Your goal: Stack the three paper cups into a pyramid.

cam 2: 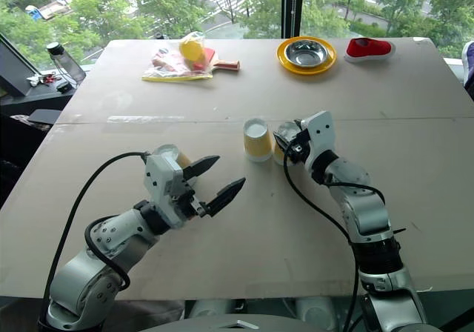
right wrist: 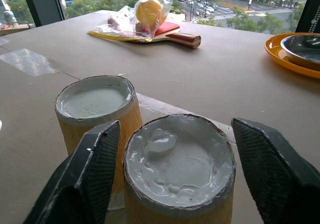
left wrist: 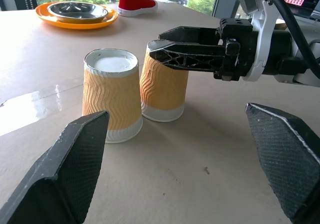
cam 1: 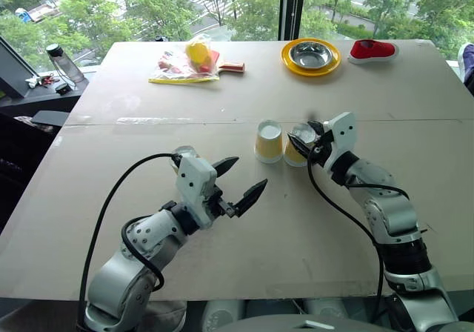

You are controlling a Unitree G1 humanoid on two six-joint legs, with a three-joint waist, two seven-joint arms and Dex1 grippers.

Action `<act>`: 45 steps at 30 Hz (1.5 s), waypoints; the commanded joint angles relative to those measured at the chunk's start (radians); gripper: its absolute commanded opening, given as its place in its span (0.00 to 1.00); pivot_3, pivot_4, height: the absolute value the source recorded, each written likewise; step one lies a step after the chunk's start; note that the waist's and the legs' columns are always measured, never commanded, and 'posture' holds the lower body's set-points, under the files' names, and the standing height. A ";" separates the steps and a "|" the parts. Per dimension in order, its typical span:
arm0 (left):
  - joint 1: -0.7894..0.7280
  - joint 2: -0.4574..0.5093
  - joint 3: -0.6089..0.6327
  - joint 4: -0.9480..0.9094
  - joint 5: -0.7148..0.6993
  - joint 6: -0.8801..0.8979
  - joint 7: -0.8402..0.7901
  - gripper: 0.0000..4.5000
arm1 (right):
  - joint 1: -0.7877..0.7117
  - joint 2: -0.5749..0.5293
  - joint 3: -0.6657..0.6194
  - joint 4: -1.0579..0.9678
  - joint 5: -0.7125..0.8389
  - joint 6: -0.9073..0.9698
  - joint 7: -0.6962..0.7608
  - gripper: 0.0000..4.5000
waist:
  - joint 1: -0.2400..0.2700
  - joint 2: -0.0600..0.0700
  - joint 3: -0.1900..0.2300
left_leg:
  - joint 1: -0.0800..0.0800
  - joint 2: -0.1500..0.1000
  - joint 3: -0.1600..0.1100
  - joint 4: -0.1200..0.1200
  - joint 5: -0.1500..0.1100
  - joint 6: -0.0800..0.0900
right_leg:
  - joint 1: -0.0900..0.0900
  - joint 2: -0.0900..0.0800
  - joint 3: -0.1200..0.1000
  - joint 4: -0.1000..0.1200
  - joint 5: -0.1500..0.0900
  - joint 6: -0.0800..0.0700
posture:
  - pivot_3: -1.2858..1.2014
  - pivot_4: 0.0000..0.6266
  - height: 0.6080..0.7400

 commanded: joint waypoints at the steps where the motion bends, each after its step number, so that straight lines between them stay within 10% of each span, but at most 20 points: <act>1: -0.005 -0.009 0.003 -0.020 0.006 -0.030 0.001 1.00 | -0.007 -0.006 -0.030 -0.033 0.011 -0.013 0.009 1.00 | 0.000 0.000 0.000 | 0.000 0.000 0.000 0.000 0.000 0.000 | 0.000 0.000 0.000 0.000 0.000 0.000 | 0.52 0.24 1.00; 10: 0.145 -0.011 0.021 -0.019 0.178 -0.242 0.000 1.00 | 0.103 -0.085 -0.166 -0.166 0.137 -0.051 0.111 1.00 | 0.002 0.000 0.000 | -0.001 0.000 0.000 -0.001 0.000 0.000 | 0.000 0.000 0.000 -0.001 0.000 0.000 | 0.52 0.24 1.00; 22: 0.324 -0.282 0.138 0.066 0.446 -0.439 0.332 1.00 | 0.598 -0.316 -0.391 -0.332 0.482 -0.188 0.690 1.00 | 0.011 -0.003 -0.001 | 0.001 0.001 -0.003 -0.001 -0.001 0.002 | 0.006 -0.002 -0.003 -0.006 0.000 0.000 | 0.52 0.24 1.00; 45: 0.021 -0.198 0.131 0.441 0.454 -0.578 0.222 1.00 | 0.664 -0.255 -0.325 -0.419 0.497 -0.285 0.633 1.00 | 0.009 -0.004 -0.001 | 0.009 0.001 -0.003 0.001 -0.001 0.002 | 0.015 -0.001 -0.005 -0.007 0.000 -0.001 | 0.52 0.24 1.00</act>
